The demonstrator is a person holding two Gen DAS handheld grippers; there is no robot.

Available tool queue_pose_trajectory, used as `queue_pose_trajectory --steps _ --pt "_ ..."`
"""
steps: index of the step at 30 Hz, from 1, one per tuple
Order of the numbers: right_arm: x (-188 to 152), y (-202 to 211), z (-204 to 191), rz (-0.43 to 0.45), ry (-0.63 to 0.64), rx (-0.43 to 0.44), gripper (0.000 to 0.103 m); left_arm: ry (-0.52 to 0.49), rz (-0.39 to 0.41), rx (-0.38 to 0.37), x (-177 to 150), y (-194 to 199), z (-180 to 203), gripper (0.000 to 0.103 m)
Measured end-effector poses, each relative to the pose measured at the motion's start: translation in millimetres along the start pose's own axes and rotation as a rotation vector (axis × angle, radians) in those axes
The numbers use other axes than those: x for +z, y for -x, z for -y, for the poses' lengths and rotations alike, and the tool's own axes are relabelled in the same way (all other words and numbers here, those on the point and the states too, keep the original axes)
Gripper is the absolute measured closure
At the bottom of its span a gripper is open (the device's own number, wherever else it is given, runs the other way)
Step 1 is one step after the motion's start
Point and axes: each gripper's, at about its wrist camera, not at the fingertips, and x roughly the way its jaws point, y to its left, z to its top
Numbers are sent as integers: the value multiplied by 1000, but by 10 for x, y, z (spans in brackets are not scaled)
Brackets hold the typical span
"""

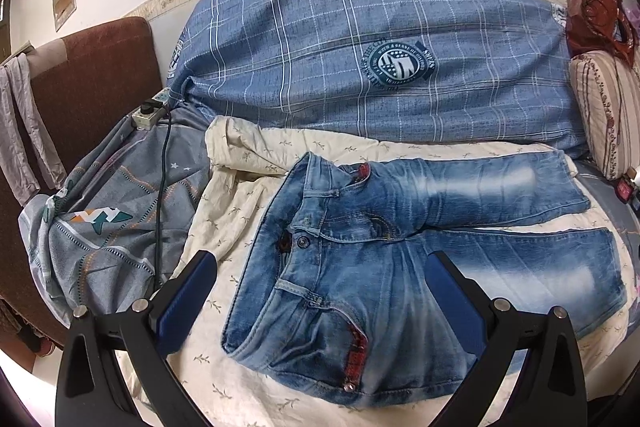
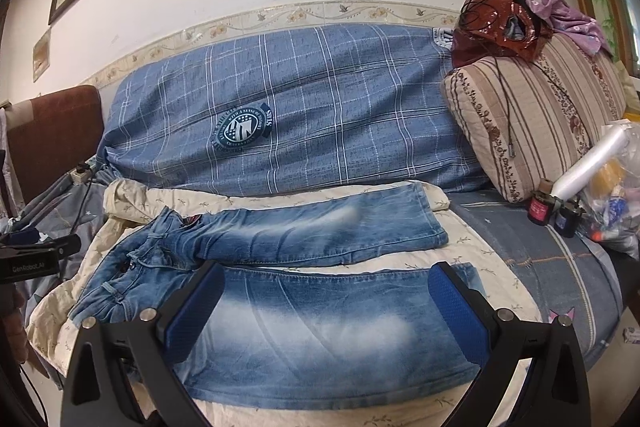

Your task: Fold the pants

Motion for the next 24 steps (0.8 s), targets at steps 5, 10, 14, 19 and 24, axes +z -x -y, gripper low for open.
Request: queue_pose_trajectory --steps 5,10,14,19,24 --pt "202 -339 150 -23 7 -14 0 -14 -58 -4 150 -378 -123 0" --pt "506 -976 681 -102 -18 -69 0 11 -118 13 464 -949 -369 0" --pt "715 -1568 1149 -173 -62 -102 0 18 -184 31 711 -1453 -494 0" --pt "961 -2317 1514 -244 -129 -84 0 49 -268 3 961 -2109 -628 0" --pt "1007 -2898 1656 -301 -207 -28 5 109 -332 -13 1119 -2586 -703 0"
